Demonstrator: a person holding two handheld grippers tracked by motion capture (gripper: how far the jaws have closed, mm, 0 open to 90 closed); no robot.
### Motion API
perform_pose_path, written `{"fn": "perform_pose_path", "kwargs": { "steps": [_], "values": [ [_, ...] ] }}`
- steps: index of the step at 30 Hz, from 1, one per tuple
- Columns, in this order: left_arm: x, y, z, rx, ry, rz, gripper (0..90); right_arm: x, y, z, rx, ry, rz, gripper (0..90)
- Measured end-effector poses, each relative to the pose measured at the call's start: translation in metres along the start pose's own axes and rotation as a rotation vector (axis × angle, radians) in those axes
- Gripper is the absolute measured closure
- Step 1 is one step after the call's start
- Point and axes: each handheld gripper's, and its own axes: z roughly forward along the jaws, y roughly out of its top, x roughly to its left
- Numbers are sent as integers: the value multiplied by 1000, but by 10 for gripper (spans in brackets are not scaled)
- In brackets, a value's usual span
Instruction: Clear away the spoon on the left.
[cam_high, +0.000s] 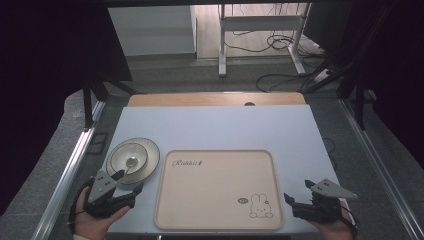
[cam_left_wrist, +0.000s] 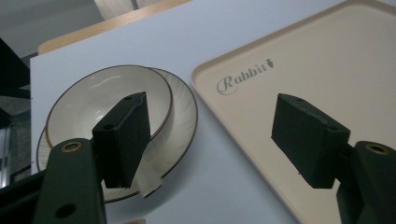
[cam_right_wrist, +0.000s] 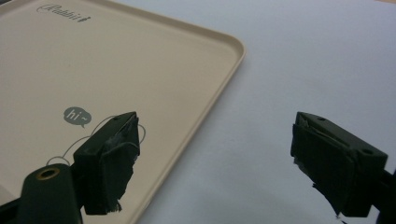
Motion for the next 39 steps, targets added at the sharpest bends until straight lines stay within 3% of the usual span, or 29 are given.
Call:
{"fn": "perform_pose_path", "kwargs": {
  "steps": [9, 12, 26, 30, 39],
  "values": [
    [11, -12, -6, 8, 40, 5, 268, 0, 0, 1, 7, -6, -1, 157],
    [13, -18, -8, 15, 69, 27, 268, 0, 0, 1, 10, -10, 1, 158],
    [20, -37, -15, 38, 103, 36, 278, 0, 0, 3, 18, -14, 7, 158],
    [21, -38, -13, 34, 115, 41, 326, 0, 0, 3, 19, -17, 10, 158],
    [17, -32, -7, 10, 146, 102, 478, 0, 0, 3, 20, -17, 7, 158]
  ]
}}
